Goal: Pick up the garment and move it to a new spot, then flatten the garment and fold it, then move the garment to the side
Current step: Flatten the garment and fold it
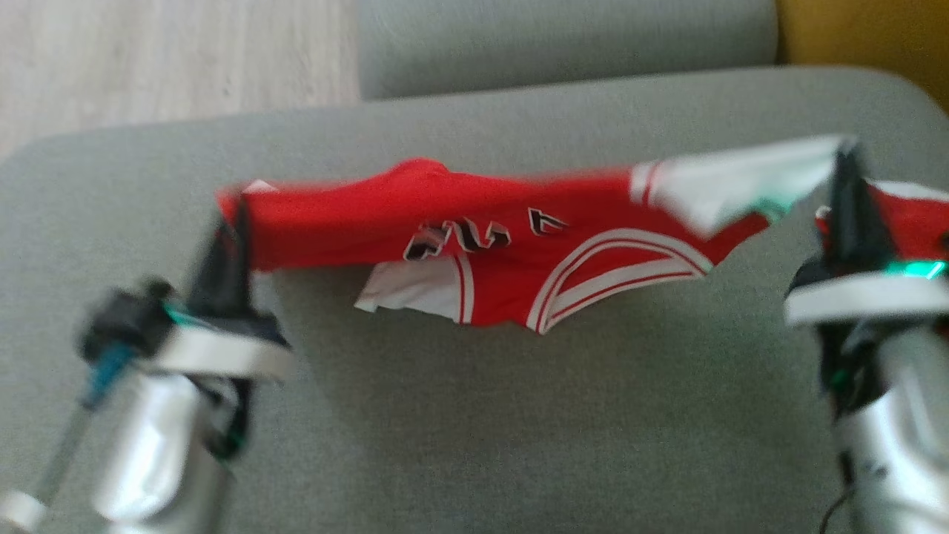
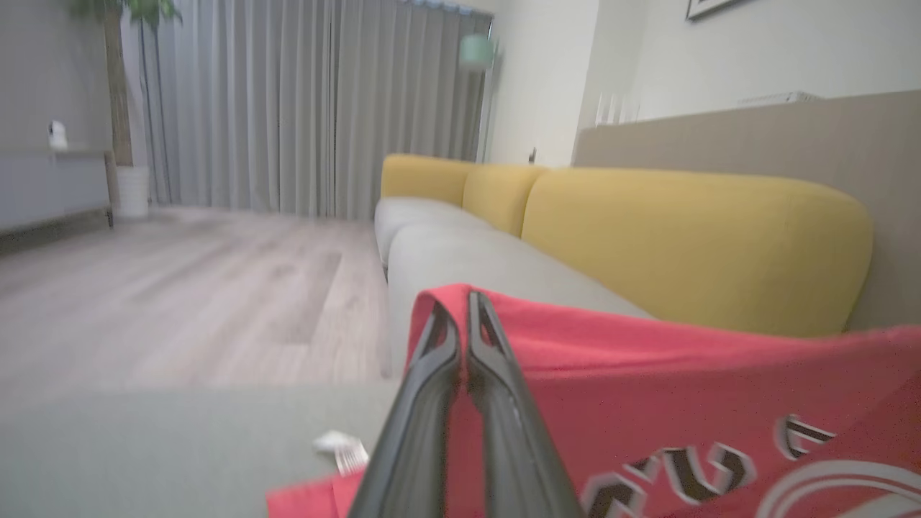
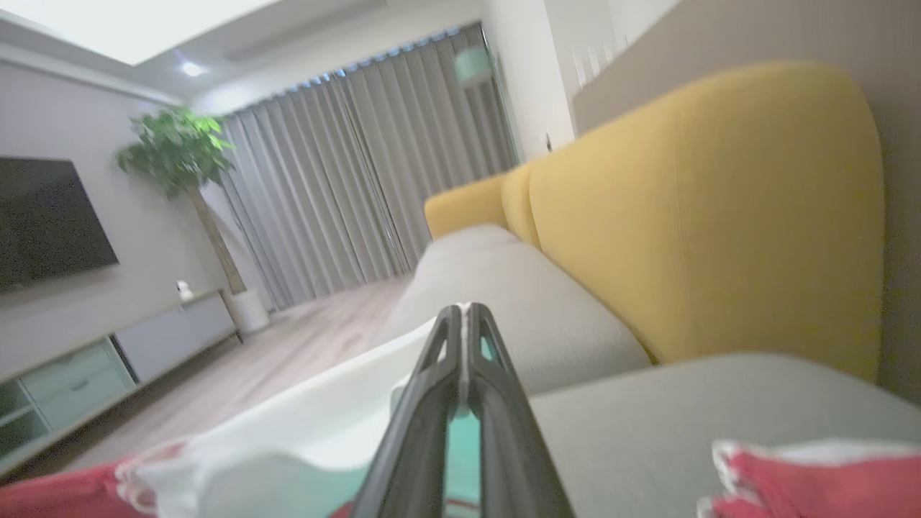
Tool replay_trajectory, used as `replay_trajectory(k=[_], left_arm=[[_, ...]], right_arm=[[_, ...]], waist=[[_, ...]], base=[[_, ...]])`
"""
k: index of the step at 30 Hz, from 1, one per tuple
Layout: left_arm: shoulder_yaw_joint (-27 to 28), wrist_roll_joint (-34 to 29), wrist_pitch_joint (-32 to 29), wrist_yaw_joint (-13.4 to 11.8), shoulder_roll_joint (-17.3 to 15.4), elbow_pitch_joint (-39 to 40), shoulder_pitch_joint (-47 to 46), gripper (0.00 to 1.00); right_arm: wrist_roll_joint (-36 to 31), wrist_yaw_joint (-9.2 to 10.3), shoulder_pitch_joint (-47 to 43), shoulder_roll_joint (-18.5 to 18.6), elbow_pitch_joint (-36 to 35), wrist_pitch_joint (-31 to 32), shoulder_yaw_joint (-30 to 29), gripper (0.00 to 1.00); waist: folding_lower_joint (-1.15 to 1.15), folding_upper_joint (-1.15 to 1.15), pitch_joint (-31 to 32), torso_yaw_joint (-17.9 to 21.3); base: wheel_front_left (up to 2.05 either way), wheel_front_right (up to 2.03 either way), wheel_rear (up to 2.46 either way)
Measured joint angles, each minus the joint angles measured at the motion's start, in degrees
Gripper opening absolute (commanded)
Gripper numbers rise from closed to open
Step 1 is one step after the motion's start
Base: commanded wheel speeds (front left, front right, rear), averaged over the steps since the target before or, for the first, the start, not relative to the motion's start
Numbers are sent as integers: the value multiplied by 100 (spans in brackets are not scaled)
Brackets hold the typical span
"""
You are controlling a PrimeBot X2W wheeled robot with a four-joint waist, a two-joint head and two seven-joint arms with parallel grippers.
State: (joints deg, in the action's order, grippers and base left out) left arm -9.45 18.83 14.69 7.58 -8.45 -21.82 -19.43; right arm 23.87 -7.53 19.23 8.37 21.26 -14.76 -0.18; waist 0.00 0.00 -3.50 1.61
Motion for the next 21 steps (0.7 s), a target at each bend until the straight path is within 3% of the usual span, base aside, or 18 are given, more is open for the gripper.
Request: replay_trajectory(k=[5,11,15,21], left_arm=[[-168,-52,-92,0,-792,649,-880,0],[-424,71,-780,1,-1418,1276,-1949,0],[-584,78,-1171,0,-1589,1271,-2447,0],[-715,118,-1369,-15,-1502,948,-2823,0]], right_arm=[[531,0,741,554,-659,520,176,0],[821,0,1818,1015,-1507,1347,-22,0],[668,0,2420,1212,-1582,1785,-23,0],[233,0,3071,1352,-1178,1923,225,0]], waist=[[0,0,400,-131],[-1,0,554,-321],[0,0,413,-358],[2,0,-11,-357]], base=[[0,0,0],[0,0,0],[0,0,0],[0,0,0]])
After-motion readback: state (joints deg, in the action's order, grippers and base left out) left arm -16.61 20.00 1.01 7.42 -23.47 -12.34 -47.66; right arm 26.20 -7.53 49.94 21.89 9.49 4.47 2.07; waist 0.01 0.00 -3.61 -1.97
